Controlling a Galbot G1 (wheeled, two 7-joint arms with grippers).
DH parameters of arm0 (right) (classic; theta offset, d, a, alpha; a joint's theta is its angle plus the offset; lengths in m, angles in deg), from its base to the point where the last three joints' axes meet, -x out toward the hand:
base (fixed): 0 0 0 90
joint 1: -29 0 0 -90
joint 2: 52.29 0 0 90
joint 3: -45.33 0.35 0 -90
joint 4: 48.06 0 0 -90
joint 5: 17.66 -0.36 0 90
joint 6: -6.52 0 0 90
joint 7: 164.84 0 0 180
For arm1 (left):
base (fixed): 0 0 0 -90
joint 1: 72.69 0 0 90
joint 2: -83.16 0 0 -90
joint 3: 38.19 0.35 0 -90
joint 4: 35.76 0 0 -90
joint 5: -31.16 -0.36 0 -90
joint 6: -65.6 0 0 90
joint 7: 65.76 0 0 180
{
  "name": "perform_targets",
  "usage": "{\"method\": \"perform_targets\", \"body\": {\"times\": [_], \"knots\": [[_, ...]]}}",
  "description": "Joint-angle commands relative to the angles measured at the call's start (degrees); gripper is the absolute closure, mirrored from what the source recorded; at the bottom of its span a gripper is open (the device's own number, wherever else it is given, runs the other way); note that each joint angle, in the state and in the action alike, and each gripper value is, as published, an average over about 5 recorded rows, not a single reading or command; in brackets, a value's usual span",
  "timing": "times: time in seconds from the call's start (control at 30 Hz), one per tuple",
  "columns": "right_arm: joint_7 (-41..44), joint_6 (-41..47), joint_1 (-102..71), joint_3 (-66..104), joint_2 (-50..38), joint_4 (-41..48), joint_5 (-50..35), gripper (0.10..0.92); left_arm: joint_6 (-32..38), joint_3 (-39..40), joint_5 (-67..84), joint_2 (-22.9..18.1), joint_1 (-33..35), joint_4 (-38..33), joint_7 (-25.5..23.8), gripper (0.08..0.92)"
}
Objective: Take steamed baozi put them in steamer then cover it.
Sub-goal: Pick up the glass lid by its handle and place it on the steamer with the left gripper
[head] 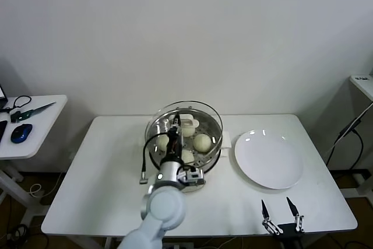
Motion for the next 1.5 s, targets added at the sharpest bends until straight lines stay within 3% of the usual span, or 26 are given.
{"method": "perform_targets", "body": {"times": [0.03,1.5], "knots": [[-0.17,-0.56,-0.11,0.13,-0.02,-0.19,-0.36,0.203,-0.48,2.94,-2.47,-2.82,-2.48,7.70,2.19,0.868],[-0.13,-1.77,-0.30,0.36,1.15,-0.40,0.04,0.203,0.38,0.88,-2.50,-0.46,-2.06,10.94,4.30,0.868]]}}
